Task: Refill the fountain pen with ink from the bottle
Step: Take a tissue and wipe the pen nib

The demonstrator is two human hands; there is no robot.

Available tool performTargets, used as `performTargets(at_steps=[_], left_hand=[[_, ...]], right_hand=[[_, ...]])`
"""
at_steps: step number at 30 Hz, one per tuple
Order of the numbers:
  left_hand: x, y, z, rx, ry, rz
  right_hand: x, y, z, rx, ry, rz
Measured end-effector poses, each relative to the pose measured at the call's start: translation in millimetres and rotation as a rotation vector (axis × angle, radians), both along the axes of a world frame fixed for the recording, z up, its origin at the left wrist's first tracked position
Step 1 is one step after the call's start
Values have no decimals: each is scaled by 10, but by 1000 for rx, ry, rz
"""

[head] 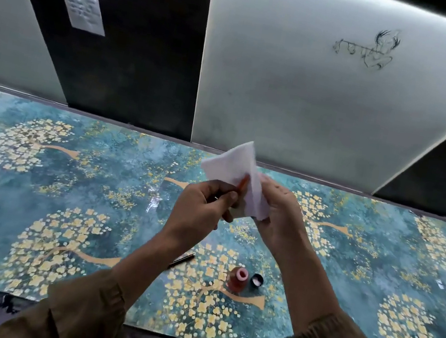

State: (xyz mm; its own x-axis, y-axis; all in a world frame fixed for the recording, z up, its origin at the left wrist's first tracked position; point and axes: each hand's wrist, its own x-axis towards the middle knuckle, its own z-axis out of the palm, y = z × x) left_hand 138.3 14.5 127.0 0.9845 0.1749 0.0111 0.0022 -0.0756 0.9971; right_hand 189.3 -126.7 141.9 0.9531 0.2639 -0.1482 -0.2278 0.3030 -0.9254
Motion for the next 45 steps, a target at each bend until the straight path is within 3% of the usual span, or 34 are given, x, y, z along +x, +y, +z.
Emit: performTargets(at_steps=[4,16,22,40,45], left_hand=[[-49,172,149,6,-32,0],[-109,595,382,101,-168,29],[-295,664,323,134,-178,-7],[-580,60,335,5,-168,89],[-707,-304,290,89,-146,40]], right_hand=[[-38,208,86,-16,-25,17],[-242,717,338,-91,-126,-251],[-457,772,341,-147,-146,-276],[-664,126,331,-192,-242,-228],[-781,-220,283,-173,-238,-225]])
